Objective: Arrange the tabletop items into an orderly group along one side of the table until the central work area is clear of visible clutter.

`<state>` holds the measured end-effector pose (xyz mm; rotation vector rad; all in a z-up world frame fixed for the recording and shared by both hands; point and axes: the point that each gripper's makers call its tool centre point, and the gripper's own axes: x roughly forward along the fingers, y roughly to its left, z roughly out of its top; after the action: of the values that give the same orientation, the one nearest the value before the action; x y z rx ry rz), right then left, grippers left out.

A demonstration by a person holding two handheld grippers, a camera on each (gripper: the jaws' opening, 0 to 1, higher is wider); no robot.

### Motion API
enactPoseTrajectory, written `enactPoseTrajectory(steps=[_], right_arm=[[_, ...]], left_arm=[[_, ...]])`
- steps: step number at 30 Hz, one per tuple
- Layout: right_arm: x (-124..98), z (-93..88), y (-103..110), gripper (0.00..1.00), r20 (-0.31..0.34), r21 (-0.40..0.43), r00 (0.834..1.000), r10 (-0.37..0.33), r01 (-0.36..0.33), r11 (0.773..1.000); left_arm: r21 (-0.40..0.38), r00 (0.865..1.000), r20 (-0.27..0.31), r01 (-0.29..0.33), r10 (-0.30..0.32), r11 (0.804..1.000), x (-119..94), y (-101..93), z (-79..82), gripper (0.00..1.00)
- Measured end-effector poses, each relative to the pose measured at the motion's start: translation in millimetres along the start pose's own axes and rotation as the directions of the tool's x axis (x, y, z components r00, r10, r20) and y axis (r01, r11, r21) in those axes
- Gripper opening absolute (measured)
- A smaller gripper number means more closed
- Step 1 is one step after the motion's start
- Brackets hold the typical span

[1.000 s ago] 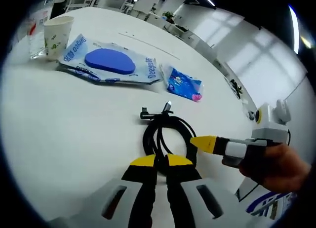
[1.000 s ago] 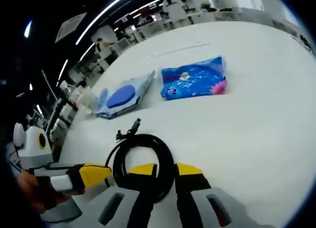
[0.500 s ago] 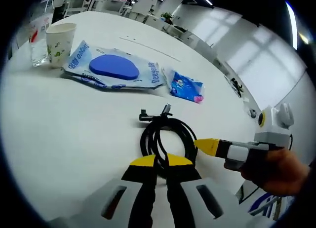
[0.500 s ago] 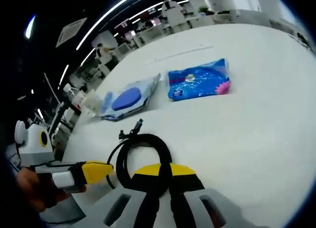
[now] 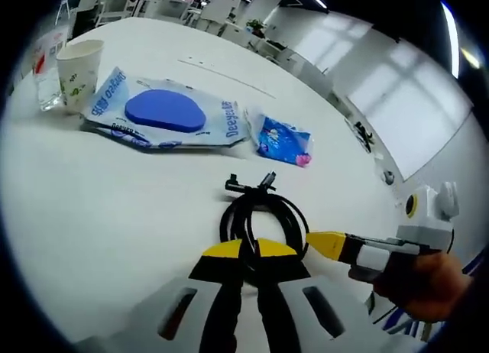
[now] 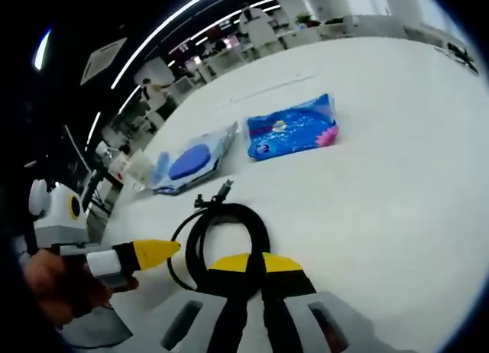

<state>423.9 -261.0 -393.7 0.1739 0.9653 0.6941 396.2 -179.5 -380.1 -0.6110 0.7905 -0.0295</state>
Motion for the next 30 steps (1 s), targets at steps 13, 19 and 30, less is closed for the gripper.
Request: enactPoseTrajectory(steps=[13, 19, 30], right_arm=[[4, 6.8, -4, 0.01, 0.011, 0.075, 1.000, -0.012, 0.011, 0.997], [7, 12.2, -1, 0.01, 0.023, 0.084, 1.000, -0.002, 0.000, 0.996], [10, 9.7, -1, 0.01, 0.005, 0.089, 1.000, -0.001, 0.000, 0.996]], left_arm=[[-0.094, 0.999, 0.046, -0.016, 0.020, 0.995, 17, 11.4, 25.6, 0.00], [-0.115, 0.997, 0.066, -0.025, 0.032, 0.993, 17, 12.8, 30.7, 0.00], [-0.075, 0.996, 0.093, -0.011, 0.018, 0.997, 15, 16.0, 41.6, 0.05]])
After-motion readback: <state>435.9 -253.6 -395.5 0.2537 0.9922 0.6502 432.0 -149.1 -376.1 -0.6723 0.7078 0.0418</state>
